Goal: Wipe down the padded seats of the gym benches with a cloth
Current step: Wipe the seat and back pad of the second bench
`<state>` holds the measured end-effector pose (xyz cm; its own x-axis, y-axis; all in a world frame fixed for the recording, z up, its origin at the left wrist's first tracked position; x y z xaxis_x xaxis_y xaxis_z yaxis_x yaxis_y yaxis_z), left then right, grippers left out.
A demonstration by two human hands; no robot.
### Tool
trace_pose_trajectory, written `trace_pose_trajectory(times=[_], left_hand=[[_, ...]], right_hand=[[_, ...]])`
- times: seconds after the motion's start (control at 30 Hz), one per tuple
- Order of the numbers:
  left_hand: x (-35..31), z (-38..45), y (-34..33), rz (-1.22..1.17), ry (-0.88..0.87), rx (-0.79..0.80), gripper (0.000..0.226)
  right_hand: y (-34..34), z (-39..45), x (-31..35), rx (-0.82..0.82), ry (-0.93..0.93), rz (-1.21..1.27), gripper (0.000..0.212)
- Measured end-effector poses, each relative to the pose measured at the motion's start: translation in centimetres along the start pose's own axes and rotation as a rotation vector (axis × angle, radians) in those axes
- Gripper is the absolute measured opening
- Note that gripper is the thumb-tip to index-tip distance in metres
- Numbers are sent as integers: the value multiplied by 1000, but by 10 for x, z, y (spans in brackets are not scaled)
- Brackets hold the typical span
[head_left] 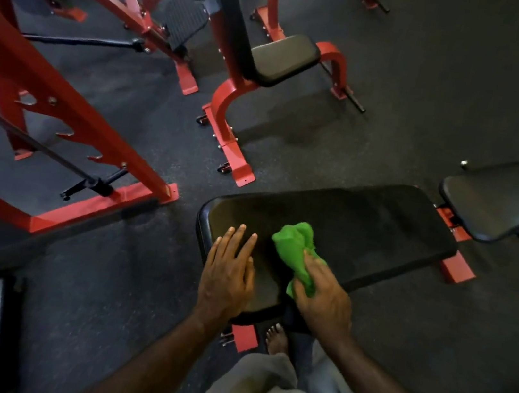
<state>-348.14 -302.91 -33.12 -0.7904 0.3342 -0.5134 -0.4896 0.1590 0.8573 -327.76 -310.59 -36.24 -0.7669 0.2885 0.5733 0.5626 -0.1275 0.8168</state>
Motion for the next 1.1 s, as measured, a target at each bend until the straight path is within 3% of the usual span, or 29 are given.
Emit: trace_pose_trajectory(times=[0.03, 0.17, 0.2, 0.33, 0.37, 0.5, 0.53, 0.63, 0.67, 0.77, 0.83, 0.93, 0.97, 1.0, 1.1], left_hand=[[1, 0, 0, -1, 2, 6, 50], [2, -2, 2, -28, 2, 13, 54], [2, -2, 2, -29, -2, 11, 54], [2, 0, 1, -8, 5, -5, 48], [2, 0, 1, -5, 5, -1, 48], [2, 0, 1, -6, -4, 15, 51], [1, 0, 1, -2, -7, 15, 50], [-1, 1, 0, 11, 0, 13, 50], [0, 0, 1, 8, 8, 13, 50], [1, -1, 1, -8, 19, 17, 53], [3, -1, 1, -20, 24, 16, 56], [0, -1, 1, -29, 26, 0, 61], [-2, -1, 1, -25, 37, -15, 63], [-3, -2, 2, -19, 62, -44, 67], [-4, -6, 5, -69, 230, -160, 84]], right_hand=[[-3, 0, 12, -1, -36, -5, 60], [-13, -24, 37, 76, 339, -66, 71], [-12, -22, 27, 86, 328, -72, 74], [-7, -6, 22, 28, -76, -25, 77], [-9, -8, 32, 50, -68, -44, 76], [-10, -15, 23, 107, 250, -137, 76], [-9, -8, 10, 72, 216, -170, 75], [-8, 9, 4, -73, -212, -46, 59], [-13, 7, 15, -78, -240, -46, 57], [-24, -10, 33, 34, 153, -99, 67], [-21, 2, 17, 54, 269, -124, 72], [-14, 35, 7, -18, -141, -33, 65], [-17, 41, 15, -2, -188, -19, 63], [-20, 43, 27, 29, -93, -18, 63], [-24, 41, 46, 159, 452, -73, 74]])
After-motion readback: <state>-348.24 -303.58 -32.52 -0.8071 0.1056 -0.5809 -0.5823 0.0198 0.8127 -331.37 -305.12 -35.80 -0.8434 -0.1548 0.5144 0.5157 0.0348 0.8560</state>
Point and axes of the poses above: each hand's wrist, its own z-axis towards the middle knuckle, its own y-axis out of the back of the hand, x = y × z, the point moved 1 cm from there along z, towards the middle knuckle, and after that the axes turned 11 degrees about -z, right-handed, at the moved point
